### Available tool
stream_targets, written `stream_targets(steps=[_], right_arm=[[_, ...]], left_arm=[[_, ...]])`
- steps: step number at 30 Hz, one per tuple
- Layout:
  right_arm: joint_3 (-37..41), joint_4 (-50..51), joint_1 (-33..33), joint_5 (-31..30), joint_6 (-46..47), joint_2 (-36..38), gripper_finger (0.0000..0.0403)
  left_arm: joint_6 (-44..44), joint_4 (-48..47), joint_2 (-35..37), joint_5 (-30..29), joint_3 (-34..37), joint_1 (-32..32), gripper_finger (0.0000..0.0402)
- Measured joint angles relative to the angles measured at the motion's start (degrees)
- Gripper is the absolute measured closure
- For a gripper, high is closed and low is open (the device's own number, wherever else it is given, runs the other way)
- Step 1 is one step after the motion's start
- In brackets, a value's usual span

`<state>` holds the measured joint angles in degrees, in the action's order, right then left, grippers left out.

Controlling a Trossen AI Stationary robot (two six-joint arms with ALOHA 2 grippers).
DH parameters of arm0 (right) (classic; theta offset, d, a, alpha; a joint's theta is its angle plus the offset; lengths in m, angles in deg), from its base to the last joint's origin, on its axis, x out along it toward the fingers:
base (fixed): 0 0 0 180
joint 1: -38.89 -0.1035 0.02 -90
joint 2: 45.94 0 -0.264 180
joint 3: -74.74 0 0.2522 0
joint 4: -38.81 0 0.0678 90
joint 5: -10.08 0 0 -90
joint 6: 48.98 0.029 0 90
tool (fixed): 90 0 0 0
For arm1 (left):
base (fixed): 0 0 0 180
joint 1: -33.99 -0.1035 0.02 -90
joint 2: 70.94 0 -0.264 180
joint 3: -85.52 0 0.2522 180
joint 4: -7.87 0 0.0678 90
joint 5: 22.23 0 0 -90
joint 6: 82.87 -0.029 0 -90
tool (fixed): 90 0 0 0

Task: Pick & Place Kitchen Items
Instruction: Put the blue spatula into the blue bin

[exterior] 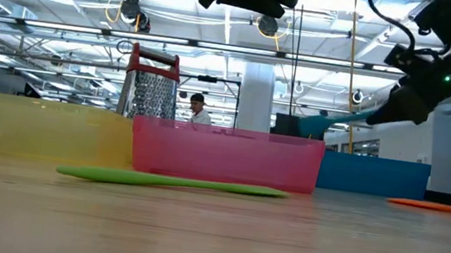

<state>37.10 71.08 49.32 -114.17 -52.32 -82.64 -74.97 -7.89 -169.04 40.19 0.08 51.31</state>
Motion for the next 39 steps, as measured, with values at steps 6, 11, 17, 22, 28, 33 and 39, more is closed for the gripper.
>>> stream_targets(steps=[6, 11, 17, 22, 28, 33, 39], right_arm=[[0.0, 1.85, 6.67, 5.22, -0.4, -1.19, 0.0377], [0.0, 2.85, 12.67, 14.22, -0.52, -4.68, 0.0374], [0.0, 2.65, 18.39, 15.03, -0.55, -9.89, 0.0376], [-0.17, 1.33, 22.48, 17.85, -2.09, -12.81, 0.0371], [0.0, -3.65, 26.43, 19.24, -2.58, -14.52, 0.0368], [-0.02, -4.35, 30.11, 24.22, -3.35, -16.8, 0.037], [-0.04, -4.07, 33.42, 26.6, -3.36, -19.97, 0.0364]], left_arm=[[0.07, 0.02, 0.0, 0.02, 0.0, -0.04, 0.0243], [0.34, 0.03, 0.0, 0.02, 0.0, -0.04, 0.0243], [0.33, 0.02, -0.02, 0.02, 0.0, -0.04, 0.0243], [0.15, 0.02, -0.02, 0.02, 0.0, -0.04, 0.0243], [1.44, 0.01, -0.02, 0.02, 0.0, -0.04, 0.0243], [1.69, -0.02, -0.02, 0.02, 0.0, -0.04, 0.0243], [1.9, -0.27, -0.02, 0.02, 0.0, -0.04, 0.0243]])
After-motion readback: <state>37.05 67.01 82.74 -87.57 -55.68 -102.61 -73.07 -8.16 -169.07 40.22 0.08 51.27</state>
